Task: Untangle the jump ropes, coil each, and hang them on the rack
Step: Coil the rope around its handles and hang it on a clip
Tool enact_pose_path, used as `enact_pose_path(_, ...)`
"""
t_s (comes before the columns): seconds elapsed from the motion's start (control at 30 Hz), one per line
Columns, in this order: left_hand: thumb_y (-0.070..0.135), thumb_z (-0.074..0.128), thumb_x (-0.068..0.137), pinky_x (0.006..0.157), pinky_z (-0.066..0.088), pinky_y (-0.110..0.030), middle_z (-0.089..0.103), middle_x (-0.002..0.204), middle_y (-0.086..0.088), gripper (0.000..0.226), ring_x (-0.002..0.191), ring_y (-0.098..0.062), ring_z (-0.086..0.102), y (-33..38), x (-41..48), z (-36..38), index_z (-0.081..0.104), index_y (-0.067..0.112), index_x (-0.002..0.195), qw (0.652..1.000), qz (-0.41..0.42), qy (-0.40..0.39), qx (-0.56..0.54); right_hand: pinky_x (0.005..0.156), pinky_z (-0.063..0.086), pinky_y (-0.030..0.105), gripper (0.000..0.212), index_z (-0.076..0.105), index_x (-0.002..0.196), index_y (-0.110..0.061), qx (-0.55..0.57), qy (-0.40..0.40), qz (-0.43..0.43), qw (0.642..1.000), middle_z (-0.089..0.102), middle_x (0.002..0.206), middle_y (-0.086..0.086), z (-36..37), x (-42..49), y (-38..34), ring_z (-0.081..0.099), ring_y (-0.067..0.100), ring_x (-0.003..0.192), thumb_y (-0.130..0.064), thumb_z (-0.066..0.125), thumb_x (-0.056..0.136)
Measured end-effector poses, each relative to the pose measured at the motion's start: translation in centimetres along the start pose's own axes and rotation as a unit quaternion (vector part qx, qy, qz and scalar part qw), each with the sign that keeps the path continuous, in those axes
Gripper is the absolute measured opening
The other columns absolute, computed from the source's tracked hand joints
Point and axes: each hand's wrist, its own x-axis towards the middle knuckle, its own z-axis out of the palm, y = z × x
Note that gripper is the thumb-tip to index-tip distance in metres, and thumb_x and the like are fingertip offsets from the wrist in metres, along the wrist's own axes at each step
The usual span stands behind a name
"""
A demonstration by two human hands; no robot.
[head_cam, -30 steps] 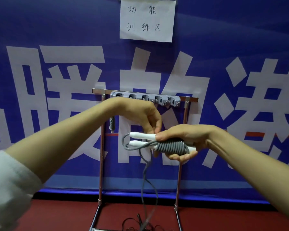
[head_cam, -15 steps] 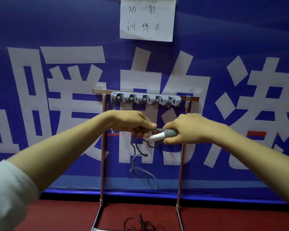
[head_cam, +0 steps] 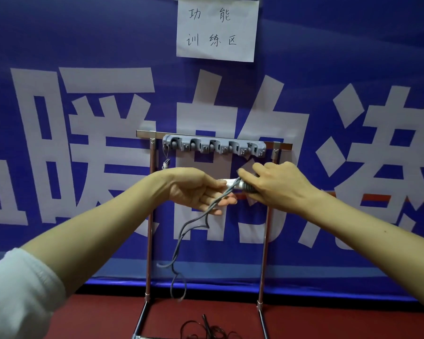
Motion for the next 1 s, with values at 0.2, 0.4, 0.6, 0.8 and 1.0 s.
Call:
enact_pose_path(0.2, 0.018, 0.049, 0.092, 0.086, 0.058, -0.036, 0.075, 0.095, -0.008, 0.031, 0.081, -0.015, 0.073, -2.2, 1.3, 1.5, 0.077, 0.005, 0.095, 0.983, 0.108, -0.060, -0.139, 0.035, 0.030, 0.022, 0.049, 0.068, 0.112, -0.005, 0.035, 0.152, 0.003, 0.988, 0.060, 0.072, 0.011, 1.6, 0.3, 0.6, 0.051, 0.020, 0.047, -0.038, 0.038, 0.090)
enact_pose_path(0.4, 0.019, 0.059, 0.082, 0.088, 0.053, -0.043, 0.074, 0.079, -0.002, 0.021, 0.073, -0.013, 0.073, -2.6, 1.8, 3.2, 0.078, 0.009, 0.079, 0.967, 0.138, -0.037, -0.209, 0.038, 0.032, 0.023, 0.047, 0.068, 0.116, -0.007, 0.013, 0.197, -0.003, 0.980, 0.061, 0.073, 0.010, 2.6, 0.1, 1.6, 0.051, 0.018, 0.050, -0.037, 0.041, 0.093)
enact_pose_path(0.6, 0.014, 0.059, 0.094, 0.065, 0.061, -0.030, 0.067, 0.066, -0.003, 0.011, 0.060, -0.011, 0.067, -1.9, 1.7, 4.4, 0.065, 0.005, 0.093, 0.969, 0.167, 0.060, -0.171, 0.035, 0.031, 0.023, 0.055, 0.062, 0.125, -0.003, 0.019, 0.174, 0.035, 0.984, 0.060, 0.071, 0.006, 2.7, -0.3, 1.0, 0.053, 0.017, 0.050, -0.044, 0.049, 0.090)
enact_pose_path(0.8, 0.014, 0.055, 0.095, 0.058, 0.052, -0.033, 0.056, 0.078, -0.003, 0.011, 0.067, -0.017, 0.055, -2.9, 2.7, 4.7, 0.052, 0.012, 0.085, 0.790, 0.374, 0.356, 0.331, 0.041, 0.034, 0.026, 0.067, 0.049, 0.138, -0.007, 0.030, 0.058, 0.075, 0.995, 0.067, 0.094, 0.005, 3.1, -0.4, 0.0, 0.064, 0.019, 0.069, -0.049, 0.062, 0.087)
enact_pose_path(1.0, 0.025, 0.039, 0.093, 0.034, 0.041, -0.030, 0.056, 0.083, -0.009, 0.010, 0.057, -0.023, 0.051, -4.4, 3.8, 3.3, 0.044, 0.017, 0.097, 0.467, 0.546, 0.409, 0.563, 0.072, 0.052, 0.035, 0.067, 0.020, 0.152, -0.029, 0.210, 0.002, 0.166, 0.964, 0.060, 0.120, -0.002, 3.0, 0.0, -0.5, 0.063, 0.020, 0.095, -0.059, 0.039, 0.095)
